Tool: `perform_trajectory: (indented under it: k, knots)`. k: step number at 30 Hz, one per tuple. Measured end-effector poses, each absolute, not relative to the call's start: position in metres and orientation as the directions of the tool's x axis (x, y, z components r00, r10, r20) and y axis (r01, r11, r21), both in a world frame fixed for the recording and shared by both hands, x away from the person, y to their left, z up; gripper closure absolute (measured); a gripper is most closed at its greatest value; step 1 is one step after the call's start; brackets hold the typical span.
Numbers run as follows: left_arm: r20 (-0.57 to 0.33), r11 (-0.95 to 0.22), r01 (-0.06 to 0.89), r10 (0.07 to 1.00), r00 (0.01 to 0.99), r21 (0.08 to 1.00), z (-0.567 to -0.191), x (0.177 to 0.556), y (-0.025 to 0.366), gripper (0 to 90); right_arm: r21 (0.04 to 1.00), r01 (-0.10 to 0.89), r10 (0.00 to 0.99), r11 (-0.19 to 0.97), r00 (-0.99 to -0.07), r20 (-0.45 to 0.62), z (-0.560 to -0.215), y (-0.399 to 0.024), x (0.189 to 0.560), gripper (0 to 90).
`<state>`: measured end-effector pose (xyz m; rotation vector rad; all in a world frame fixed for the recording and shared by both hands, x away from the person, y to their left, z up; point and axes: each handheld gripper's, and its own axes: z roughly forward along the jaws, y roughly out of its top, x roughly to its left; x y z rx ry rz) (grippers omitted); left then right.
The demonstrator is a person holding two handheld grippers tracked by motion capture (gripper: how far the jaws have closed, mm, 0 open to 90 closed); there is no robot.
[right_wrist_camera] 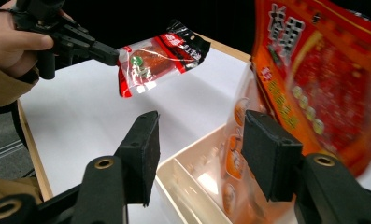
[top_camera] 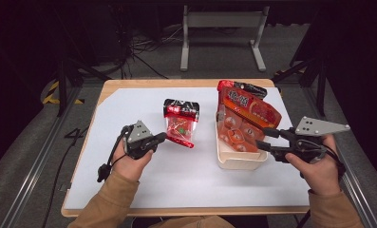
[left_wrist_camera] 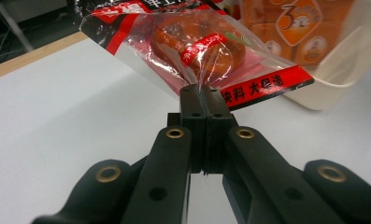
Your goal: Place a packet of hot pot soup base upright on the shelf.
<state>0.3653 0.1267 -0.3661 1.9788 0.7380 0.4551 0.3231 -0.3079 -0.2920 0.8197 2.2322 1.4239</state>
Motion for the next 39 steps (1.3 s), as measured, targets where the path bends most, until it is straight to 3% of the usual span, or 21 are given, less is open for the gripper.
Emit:
perform_trajectory:
  k: [22,39]
  knots:
    - [0.034,-0.402,0.253,0.585,0.810,0.880,-0.362,0.319,0.125,89.7,0.913,0.291,0.610,0.285,-0.790,0.061,-0.291,-0.257,0.347,40.0]
    - [0.013,-0.373,0.221,0.534,0.845,0.901,-0.356,0.297,0.122,89.6,0.893,0.352,0.608,0.280,-0.785,0.118,-0.315,-0.218,0.375,35.1]
